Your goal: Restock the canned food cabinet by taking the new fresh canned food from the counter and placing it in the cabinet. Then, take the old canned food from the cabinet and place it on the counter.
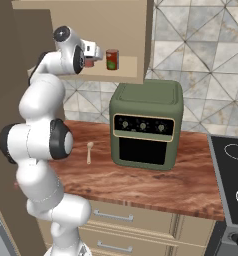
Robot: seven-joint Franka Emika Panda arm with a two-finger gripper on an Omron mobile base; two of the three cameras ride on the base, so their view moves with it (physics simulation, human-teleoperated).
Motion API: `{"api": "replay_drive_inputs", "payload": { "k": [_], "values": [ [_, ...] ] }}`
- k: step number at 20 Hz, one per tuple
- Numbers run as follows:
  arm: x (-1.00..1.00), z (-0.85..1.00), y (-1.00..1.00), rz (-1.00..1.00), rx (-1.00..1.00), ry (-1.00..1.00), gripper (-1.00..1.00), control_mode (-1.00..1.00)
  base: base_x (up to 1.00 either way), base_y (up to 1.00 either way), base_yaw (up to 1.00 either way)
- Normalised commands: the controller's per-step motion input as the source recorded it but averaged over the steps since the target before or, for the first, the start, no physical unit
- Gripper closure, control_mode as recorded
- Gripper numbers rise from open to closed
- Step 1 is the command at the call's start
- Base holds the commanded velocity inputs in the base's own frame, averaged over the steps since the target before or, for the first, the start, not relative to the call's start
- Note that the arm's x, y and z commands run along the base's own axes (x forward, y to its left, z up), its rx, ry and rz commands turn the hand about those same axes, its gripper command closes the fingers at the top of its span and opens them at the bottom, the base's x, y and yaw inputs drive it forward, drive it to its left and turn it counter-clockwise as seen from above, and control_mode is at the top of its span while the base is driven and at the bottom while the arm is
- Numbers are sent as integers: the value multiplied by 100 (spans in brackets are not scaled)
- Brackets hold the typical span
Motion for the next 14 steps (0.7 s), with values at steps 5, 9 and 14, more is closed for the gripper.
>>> {"api": "replay_drive_inputs", "payload": {
  "k": [5,9,14],
  "values": [
    [15,0,0,0,0,0,100,-100,0,0,0],
    [0,0,0,0,0,0,100,-100,0,0,0],
    [-2,0,0,0,0,0,100,-100,0,0,0]
  ]
}}
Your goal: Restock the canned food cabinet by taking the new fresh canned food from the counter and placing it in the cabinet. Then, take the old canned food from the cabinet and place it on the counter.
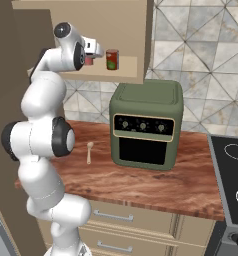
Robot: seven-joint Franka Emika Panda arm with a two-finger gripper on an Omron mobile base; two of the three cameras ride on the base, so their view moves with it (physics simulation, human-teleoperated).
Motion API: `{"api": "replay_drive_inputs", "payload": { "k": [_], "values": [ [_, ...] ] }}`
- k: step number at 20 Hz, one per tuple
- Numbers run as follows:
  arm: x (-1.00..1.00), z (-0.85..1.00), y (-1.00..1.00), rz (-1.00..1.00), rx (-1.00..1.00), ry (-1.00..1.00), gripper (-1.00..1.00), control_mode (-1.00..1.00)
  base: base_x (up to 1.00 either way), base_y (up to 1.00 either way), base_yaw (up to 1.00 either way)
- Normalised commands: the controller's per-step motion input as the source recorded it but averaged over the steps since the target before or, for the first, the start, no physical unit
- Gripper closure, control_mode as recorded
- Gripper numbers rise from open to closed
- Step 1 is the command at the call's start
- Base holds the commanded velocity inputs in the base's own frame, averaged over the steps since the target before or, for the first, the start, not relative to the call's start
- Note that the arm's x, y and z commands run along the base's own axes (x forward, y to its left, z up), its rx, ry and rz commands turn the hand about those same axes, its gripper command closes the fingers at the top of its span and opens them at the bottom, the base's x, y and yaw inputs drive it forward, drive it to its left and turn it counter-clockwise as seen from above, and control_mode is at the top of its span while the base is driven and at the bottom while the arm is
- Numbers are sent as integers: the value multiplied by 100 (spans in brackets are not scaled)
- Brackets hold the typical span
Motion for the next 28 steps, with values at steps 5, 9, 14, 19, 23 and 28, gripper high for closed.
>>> {"api": "replay_drive_inputs", "payload": {
  "k": [5,9,14,19,23,28],
  "values": [
    [-47,1,0,2,0,-9,100,-100,0,0,0],
    [-95,18,0,7,1,-27,100,-100,0,0,0],
    [-100,34,-20,11,1,-9,100,-100,0,0,0],
    [-100,44,-33,14,0,3,100,-100,0,0,0],
    [-100,10,-59,19,0,14,100,-100,0,0,0],
    [-100,-8,-61,26,0,20,100,-100,0,0,0]
  ]
}}
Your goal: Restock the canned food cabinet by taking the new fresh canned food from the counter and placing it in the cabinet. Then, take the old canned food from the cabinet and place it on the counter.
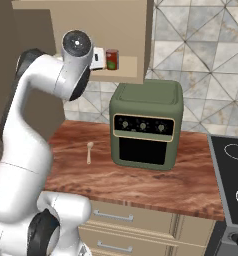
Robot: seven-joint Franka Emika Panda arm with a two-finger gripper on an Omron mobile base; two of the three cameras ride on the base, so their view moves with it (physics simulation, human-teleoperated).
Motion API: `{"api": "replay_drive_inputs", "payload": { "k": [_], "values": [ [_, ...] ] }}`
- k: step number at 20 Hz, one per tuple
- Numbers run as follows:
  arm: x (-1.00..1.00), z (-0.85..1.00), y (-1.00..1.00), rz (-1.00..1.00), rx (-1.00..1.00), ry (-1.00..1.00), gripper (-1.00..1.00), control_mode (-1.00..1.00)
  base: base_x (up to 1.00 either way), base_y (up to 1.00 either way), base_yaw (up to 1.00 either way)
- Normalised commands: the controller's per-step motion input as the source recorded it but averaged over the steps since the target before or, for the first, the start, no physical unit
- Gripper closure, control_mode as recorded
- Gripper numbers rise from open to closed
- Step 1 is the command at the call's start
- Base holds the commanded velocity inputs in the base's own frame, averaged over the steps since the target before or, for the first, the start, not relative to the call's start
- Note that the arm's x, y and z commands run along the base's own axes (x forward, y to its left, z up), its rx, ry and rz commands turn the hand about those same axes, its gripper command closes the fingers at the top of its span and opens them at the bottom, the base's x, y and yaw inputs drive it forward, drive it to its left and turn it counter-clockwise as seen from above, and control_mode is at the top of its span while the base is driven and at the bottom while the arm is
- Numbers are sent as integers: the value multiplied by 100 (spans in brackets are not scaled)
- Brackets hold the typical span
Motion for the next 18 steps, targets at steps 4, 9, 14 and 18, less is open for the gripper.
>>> {"api": "replay_drive_inputs", "payload": {
  "k": [4,9,14,18],
  "values": [
    [-100,-61,-51,23,-10,39,100,-100,0,0,0],
    [-100,-100,-41,12,-21,44,100,-100,0,0,0],
    [-49,-100,-94,7,-2,9,100,-100,0,0,0],
    [-34,-100,-100,8,0,3,100,-100,0,0,0]
  ]
}}
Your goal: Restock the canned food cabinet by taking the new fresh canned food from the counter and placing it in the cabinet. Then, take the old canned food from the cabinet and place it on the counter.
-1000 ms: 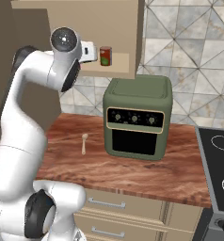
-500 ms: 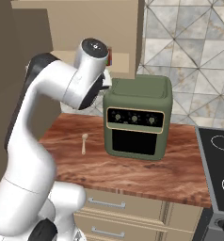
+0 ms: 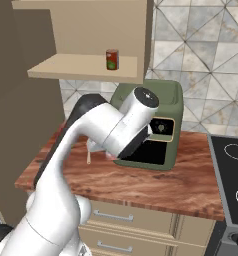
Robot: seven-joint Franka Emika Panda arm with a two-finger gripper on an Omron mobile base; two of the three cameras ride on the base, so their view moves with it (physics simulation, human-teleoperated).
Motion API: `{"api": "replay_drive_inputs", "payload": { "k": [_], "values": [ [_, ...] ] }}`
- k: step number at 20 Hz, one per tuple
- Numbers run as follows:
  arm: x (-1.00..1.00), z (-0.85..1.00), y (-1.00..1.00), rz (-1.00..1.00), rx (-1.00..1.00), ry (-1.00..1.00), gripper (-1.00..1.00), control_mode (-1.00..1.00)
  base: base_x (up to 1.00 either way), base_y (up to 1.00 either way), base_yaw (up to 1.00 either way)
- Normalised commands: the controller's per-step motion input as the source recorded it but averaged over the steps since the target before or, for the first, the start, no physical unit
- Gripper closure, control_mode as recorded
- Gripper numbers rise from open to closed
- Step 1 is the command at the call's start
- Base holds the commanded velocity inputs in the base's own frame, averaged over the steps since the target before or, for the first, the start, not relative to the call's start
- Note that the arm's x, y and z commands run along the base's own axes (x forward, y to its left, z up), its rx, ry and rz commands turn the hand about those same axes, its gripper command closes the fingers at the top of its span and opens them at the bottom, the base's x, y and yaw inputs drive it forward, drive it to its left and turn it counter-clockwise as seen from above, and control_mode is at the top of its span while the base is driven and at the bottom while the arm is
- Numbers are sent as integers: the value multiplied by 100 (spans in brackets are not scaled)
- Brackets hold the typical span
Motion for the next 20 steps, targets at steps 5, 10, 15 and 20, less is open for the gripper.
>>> {"api": "replay_drive_inputs", "payload": {
  "k": [5,10,15,20],
  "values": [
    [10,-93,-100,4,0,6,100,-100,0,0,0],
    [63,-51,-89,2,0,-2,100,-100,0,0,0],
    [33,-37,-46,6,9,-2,100,-100,0,0,0],
    [1,-42,-8,1,23,0,100,-100,0,0,0]
  ]
}}
